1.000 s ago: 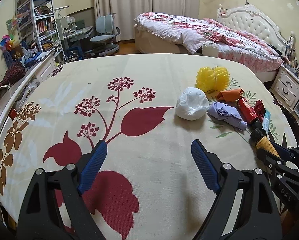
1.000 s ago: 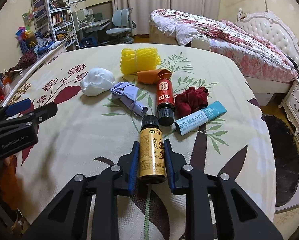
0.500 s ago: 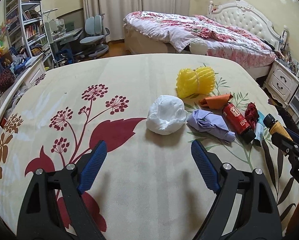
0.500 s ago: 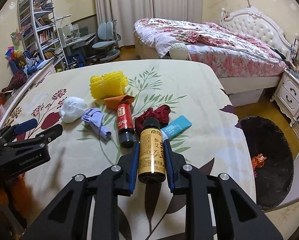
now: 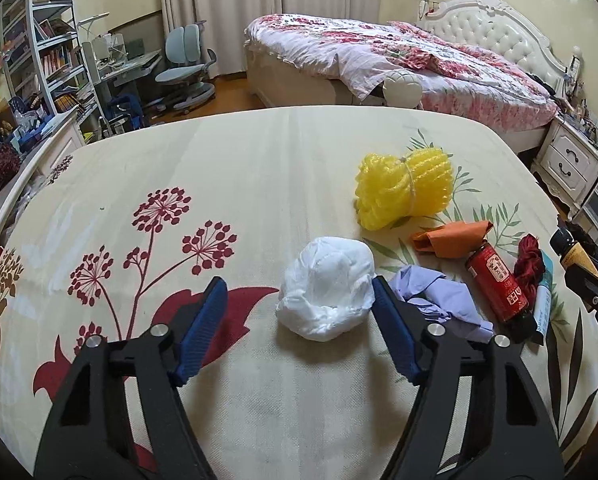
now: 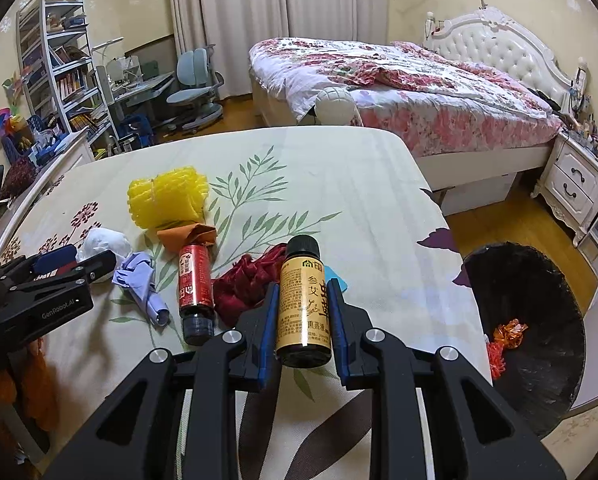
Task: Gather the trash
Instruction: 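Grasp the white plastic bag with the left tool while the right tool holds the bottle, then carry the gold bottle and white bag over the trash bin with both tools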
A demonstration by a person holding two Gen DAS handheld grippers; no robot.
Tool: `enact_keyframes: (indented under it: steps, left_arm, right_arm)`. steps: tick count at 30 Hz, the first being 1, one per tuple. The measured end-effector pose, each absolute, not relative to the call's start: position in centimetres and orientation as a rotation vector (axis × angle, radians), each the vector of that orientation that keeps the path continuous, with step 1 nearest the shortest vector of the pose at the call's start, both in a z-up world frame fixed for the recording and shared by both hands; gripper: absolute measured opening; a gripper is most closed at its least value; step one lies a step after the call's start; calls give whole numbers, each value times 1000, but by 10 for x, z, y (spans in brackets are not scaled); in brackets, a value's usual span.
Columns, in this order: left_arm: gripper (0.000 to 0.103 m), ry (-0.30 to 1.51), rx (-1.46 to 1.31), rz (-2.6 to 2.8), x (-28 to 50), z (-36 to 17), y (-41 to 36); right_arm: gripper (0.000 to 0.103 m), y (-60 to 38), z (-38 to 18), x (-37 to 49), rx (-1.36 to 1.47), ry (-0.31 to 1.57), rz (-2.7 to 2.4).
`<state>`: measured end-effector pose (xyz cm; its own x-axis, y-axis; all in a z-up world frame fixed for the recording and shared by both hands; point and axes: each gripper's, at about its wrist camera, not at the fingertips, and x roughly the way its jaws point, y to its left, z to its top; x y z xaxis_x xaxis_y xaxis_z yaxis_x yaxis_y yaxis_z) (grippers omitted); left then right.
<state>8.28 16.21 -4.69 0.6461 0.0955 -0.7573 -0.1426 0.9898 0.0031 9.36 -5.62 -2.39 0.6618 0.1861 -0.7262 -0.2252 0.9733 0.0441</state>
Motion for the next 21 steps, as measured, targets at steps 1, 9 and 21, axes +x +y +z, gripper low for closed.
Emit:
enact_keyframes:
  steps: [1,9,21]
  left_arm:
    - [58,859,-58,124,83,-47,162]
    - [37,836,-31,77,80,-48,156]
    - [37,766,-61,45,50,-23,136]
  right_arm:
    - [25,-57,-24,94,-50,817,233]
    - [25,-64,-23,87,-36,817,231]
    - [25,-87,-9,68,-13,778,189]
